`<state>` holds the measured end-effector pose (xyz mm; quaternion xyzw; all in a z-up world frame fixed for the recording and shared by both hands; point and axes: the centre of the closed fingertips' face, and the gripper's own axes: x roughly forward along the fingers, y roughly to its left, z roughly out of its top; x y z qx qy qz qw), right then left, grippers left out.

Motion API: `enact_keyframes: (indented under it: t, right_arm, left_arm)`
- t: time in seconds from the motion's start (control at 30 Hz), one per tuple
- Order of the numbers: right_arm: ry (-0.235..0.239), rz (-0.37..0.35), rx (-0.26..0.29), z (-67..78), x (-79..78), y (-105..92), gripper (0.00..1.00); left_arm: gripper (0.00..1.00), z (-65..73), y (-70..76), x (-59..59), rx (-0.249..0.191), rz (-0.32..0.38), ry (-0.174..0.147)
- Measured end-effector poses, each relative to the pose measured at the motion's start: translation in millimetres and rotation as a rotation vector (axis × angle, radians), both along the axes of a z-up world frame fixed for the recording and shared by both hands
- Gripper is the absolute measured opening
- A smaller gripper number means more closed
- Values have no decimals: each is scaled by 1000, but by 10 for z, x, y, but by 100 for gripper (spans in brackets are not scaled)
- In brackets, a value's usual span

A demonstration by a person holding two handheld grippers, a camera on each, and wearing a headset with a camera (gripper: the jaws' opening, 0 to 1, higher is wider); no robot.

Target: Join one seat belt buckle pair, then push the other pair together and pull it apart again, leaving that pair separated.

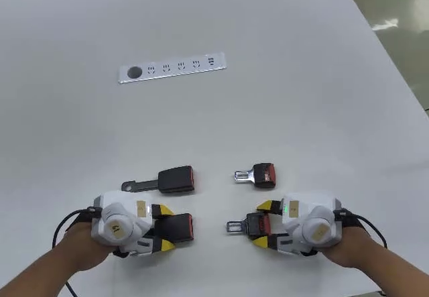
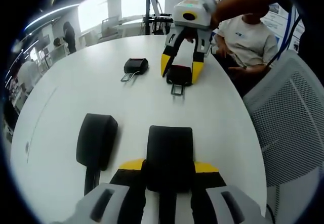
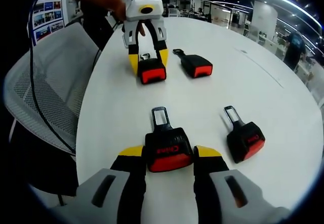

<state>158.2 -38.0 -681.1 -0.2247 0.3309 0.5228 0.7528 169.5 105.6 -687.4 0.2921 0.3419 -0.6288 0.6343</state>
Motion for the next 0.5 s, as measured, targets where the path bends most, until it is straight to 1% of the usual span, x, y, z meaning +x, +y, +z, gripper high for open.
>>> enact_keyframes:
  t: [0.23, 0.4, 0.5]
  right_arm:
    - [-4, -12, 19, -14, -8, 123, 35]
    - [-7, -14, 31, 10, -17, 215, 35]
    - [-9, -12, 39, -23, -10, 265, 35]
  left_arm:
    - [34, -5, 2, -11, 8, 3, 6]
    - [34, -18, 11, -12, 22, -6, 2]
    - [34, -24, 19, -8, 20, -1, 8]
